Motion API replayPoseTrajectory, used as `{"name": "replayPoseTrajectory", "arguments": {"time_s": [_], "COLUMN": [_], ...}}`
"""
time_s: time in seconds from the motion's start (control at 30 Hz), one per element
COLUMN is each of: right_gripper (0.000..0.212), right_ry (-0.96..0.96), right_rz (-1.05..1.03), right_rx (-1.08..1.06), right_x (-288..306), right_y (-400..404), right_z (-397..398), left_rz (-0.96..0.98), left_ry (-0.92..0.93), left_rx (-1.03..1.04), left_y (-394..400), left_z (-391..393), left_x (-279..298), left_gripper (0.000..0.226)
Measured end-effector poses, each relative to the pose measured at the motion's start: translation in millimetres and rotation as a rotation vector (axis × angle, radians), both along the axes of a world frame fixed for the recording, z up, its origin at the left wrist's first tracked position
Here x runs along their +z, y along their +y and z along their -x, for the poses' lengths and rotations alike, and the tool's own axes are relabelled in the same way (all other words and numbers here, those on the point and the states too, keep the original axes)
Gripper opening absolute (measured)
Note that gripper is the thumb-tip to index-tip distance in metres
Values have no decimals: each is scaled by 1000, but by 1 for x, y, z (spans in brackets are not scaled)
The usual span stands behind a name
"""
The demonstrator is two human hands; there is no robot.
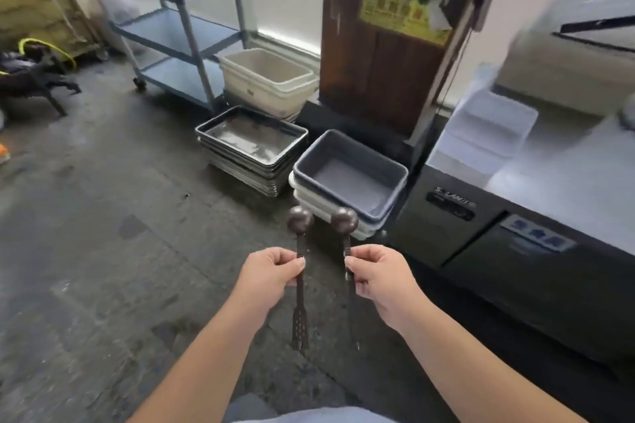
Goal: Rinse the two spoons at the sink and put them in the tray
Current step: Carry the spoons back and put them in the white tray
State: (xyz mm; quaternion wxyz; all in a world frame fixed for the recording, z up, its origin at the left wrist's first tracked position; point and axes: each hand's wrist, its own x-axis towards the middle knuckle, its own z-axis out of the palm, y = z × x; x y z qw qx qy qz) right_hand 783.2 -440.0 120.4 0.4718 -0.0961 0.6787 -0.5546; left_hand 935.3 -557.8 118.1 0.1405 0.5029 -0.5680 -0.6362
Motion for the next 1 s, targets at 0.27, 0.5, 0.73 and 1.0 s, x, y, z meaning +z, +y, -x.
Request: {"name": "replayPoseTrajectory", "arguments": {"time_s": [0.27, 0.5, 0.73, 1.0], "right_gripper": [7, 10, 14, 8], "right_ry": [-1, -13, -24, 107], "right_rz": [-70, -152, -188, -141], "right_rx": [-367, -591, -789, -794], "right_x": [-15, -27, -27, -37], "right_y": [28, -4, -34, -36], "right_z": [109, 196, 281, 440], "left_rz": [36, 87, 148, 207], "left_ry": [-22, -91, -144, -54], "left_rx": [-380, -621, -734, -734], "left_y": [-18, -73, -101, -104], "left_z": [155, 283, 408, 553], "left_x": [-20, -27, -15, -15], "left_gripper": [12, 9, 7, 3]}}
